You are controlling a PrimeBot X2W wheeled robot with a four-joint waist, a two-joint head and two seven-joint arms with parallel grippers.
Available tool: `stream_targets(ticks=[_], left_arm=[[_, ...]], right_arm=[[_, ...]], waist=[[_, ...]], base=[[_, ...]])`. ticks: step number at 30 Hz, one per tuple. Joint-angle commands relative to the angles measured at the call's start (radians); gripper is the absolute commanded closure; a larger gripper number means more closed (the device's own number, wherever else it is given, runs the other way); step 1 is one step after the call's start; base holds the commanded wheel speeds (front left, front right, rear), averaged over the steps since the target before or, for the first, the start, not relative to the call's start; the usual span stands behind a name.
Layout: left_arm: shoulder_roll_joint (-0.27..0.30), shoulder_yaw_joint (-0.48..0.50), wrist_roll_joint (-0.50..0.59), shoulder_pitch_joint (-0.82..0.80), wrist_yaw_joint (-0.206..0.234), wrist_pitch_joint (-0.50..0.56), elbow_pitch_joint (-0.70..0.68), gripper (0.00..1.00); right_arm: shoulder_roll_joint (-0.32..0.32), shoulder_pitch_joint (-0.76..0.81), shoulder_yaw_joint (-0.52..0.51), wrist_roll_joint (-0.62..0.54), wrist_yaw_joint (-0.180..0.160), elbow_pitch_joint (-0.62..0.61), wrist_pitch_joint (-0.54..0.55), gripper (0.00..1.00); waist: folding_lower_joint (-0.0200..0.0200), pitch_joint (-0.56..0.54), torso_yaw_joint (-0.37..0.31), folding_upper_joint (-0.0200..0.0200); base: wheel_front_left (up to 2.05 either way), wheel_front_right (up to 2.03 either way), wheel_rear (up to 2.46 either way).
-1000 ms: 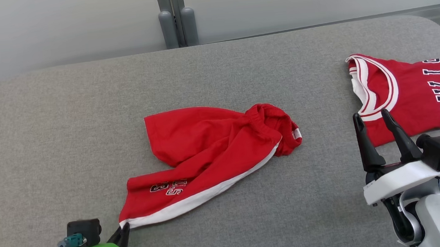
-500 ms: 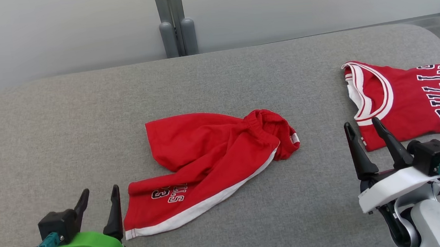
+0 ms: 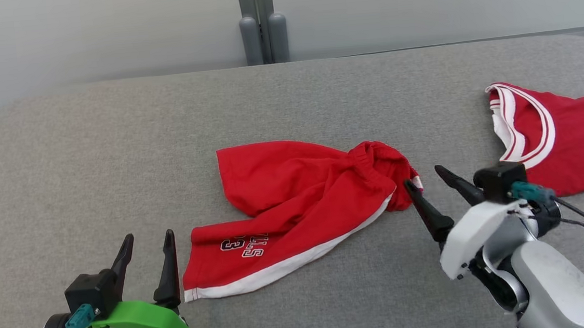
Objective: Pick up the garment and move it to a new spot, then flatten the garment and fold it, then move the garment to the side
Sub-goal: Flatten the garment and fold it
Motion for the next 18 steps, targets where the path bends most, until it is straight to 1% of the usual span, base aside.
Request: stream_targets(ticks=[1,5,7,11,16,17,18], left_arm=[[-0.004,-0.003,0.003,-0.018,-0.005,0.002,0.004,0.0],[-0.01,-0.008,-0.005,-0.033,-0.008,-0.005,0.019,0.0],[-0.011,-0.01,-0.009,-0.036,-0.012,-0.009,0.03,0.0],[-0.016,-0.013,-0.011,-0.046,-0.016,-0.015,0.049,0.0],[-0.017,-0.014,-0.016,-0.047,-0.014,-0.021,0.062,0.0],[-0.017,-0.014,-0.017,-0.048,-0.014,-0.022,0.063,0.0],[-0.017,-0.014,-0.02,-0.049,-0.013,-0.022,0.065,0.0]], right_arm=[[-0.011,-0.041,0.02,0.016,0.0,0.018,0.051,0.0],[-0.028,-0.12,0.063,0.042,0.0,0.078,0.202,0.0],[-0.029,-0.151,0.069,0.051,0.0,0.104,0.261,0.0],[-0.033,-0.174,0.073,0.067,0.0,0.153,0.349,0.0],[-0.022,-0.171,0.056,0.056,0.0,0.176,0.39,0.0],[-0.02,-0.167,0.053,0.055,0.0,0.175,0.393,0.1],[-0.018,-0.162,0.053,0.054,0.0,0.172,0.396,0.4]], waist=[[0.0,0.026,0.041,0.0],[0.0,0.038,0.08,0.0],[0.0,0.041,0.097,0.0],[0.0,0.046,0.127,0.0],[0.0,0.049,0.142,0.0],[0.0,0.05,0.142,0.0],[0.0,0.05,0.142,0.0]], base=[[0.0,0.0,0.0],[0.0,0.0,0.0],[0.0,0.0,0.0],[0.0,0.0,0.0],[0.0,0.0,0.0],[0.0,0.0,0.0],[0.0,0.0,0.0]])
